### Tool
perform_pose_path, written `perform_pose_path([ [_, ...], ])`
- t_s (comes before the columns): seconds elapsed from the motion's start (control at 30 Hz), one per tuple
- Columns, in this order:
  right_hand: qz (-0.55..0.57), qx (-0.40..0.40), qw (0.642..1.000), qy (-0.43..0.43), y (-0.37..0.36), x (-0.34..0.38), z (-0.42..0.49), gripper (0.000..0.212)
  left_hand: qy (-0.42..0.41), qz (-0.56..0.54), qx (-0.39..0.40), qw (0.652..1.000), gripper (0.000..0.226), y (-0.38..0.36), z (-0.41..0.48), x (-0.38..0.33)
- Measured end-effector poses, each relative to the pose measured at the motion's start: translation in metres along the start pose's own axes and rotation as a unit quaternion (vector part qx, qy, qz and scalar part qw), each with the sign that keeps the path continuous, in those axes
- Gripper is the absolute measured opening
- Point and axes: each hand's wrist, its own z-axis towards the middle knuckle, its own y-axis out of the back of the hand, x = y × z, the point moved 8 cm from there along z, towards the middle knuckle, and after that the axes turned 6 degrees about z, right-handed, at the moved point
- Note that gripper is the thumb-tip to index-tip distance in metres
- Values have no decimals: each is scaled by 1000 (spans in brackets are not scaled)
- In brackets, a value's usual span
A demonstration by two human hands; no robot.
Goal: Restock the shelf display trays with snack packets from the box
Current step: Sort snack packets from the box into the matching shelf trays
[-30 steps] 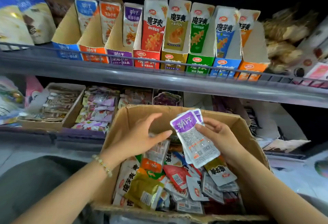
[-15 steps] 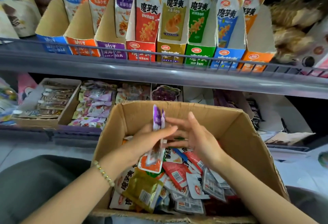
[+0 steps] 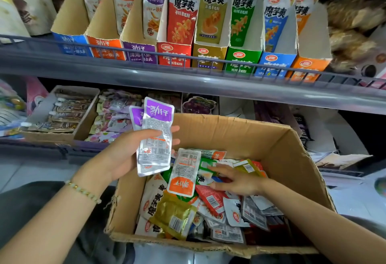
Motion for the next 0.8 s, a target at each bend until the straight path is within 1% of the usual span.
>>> perform_pose_path([
  [0.07, -40, 76, 996, 13, -20, 7, -11, 57, 9, -19, 12, 1000, 36, -3, 1, 2],
  [0.1, -30, 100, 994, 21, -26, 11, -16, 53, 11, -24, 22, 999, 38, -6, 1, 3],
  [0.13, -3, 98, 995, 30, -25, 18, -22, 50, 13, -22, 33, 999, 40, -9, 1, 4],
  [0.17, 45, 64, 996, 47, -17, 26, -26, 47, 14, -10, 40, 999, 40, -13, 1, 5],
  [0.2, 99, 1, 992, 76, -2, 36, -31, 44, 15, 14, 40, 999, 38, -16, 1, 6],
  [0.27, 168, -147, 966, 132, 36, 52, -40, 41, 24, 99, 19, 995, 28, -19, 2, 10],
  [0.3, 191, -195, 951, 148, 48, 57, -46, 41, 36, 141, 15, 989, 23, -23, 3, 14],
  [0.33, 223, -220, 935, 168, 56, 63, -51, 41, 50, 168, 26, 984, 19, -30, 4, 17],
  [0.4, 281, -216, 911, 209, 59, 75, -54, 43, 77, 174, 80, 978, 20, -50, 7, 25],
  [0.47, 301, -186, 906, 231, 52, 88, -56, 41, 94, 154, 122, 976, 27, -69, 10, 32],
  [0.53, 307, -168, 905, 242, 46, 96, -59, 31, 100, 153, 139, 973, 30, -79, 14, 39],
  [0.6, 315, -189, 894, 257, 50, 98, -63, 24, 90, 155, 134, 975, 29, -82, 18, 41],
  [0.67, 341, -219, 873, 270, 59, 92, -67, 28, 69, 178, 100, 977, 24, -79, 23, 38],
  [0.73, 373, -244, 852, 274, 69, 85, -70, 34, 21, 217, 73, 973, 25, -76, 26, 30],
  [0.8, 376, -266, 846, 269, 73, 81, -71, 34, -37, 234, 55, 970, 25, -77, 26, 22],
])
